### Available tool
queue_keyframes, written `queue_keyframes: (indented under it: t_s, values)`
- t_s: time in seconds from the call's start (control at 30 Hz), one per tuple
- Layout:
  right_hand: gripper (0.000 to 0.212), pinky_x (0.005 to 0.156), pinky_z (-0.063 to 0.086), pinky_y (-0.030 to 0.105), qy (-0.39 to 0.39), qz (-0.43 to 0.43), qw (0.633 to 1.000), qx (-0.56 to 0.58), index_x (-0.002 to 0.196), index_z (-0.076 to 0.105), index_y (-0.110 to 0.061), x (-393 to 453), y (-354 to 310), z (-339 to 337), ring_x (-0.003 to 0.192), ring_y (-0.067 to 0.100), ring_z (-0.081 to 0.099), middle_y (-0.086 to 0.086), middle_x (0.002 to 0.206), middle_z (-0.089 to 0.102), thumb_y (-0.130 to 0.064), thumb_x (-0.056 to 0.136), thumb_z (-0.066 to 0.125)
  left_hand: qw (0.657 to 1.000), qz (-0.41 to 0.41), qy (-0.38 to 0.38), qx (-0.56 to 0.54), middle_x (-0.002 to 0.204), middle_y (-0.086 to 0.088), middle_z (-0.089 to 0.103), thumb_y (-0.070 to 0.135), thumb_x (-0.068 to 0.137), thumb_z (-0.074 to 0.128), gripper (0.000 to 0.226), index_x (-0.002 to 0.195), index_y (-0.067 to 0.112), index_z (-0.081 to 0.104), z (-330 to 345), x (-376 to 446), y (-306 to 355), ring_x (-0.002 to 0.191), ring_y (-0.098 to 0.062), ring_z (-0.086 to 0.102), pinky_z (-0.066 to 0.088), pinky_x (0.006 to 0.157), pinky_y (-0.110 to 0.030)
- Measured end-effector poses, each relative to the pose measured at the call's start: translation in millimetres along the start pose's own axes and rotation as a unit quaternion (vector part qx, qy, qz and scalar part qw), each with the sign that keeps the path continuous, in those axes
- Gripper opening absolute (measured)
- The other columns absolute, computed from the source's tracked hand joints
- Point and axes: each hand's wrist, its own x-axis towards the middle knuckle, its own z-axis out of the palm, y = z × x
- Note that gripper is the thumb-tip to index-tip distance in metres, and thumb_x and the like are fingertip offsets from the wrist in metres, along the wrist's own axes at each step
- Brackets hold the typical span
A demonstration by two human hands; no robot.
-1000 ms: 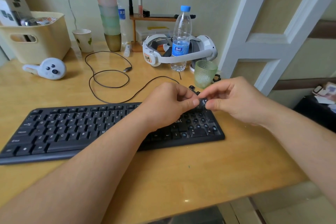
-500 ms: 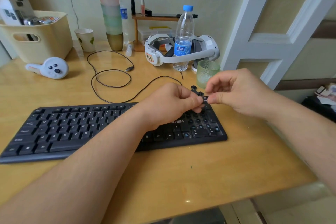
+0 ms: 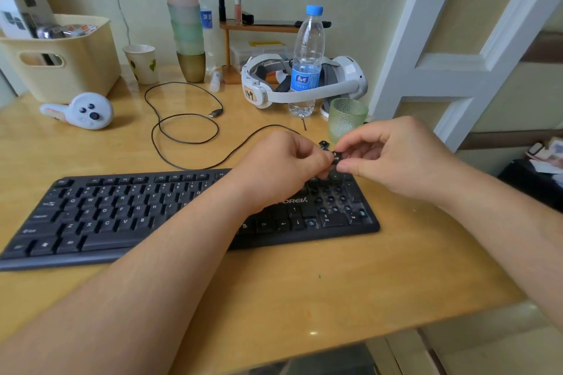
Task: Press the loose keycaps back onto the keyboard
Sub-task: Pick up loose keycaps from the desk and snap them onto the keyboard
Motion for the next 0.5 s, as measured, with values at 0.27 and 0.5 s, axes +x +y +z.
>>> queue_keyframes:
  t_s: [0.27,0.5]
  values:
    - [0.018,0.074,0.053,0.03,-0.035,-0.108,0.972,-0.204,0.103,0.081,-0.025,7,-6,-2,0.073,0.006,0.063,-0.008,0.085,0.073,-0.03,0.085,0.082,0.999,0.014,-0.011,0.037,0.055,0.015,0.053,0.04,0.101,0.065,0.029,0.083,0.022,0.077,-2,-1,-1,0.049,-0.003,0.043,0.038,0.052,-0.018]
    - [0.011,0.072,0.044,0.023,-0.132,0.021,0.971,-0.198,0.096,0.075,-0.039,8,15,3,0.081,-0.002,0.059,-0.016,0.094,0.065,-0.039,0.086,0.081,0.987,-0.027,0.151,0.055,0.087,0.003,0.077,0.052,0.101,0.057,0.03,0.091,0.032,0.077,-22,8,-9,0.088,-0.017,0.07,0.06,0.085,-0.043]
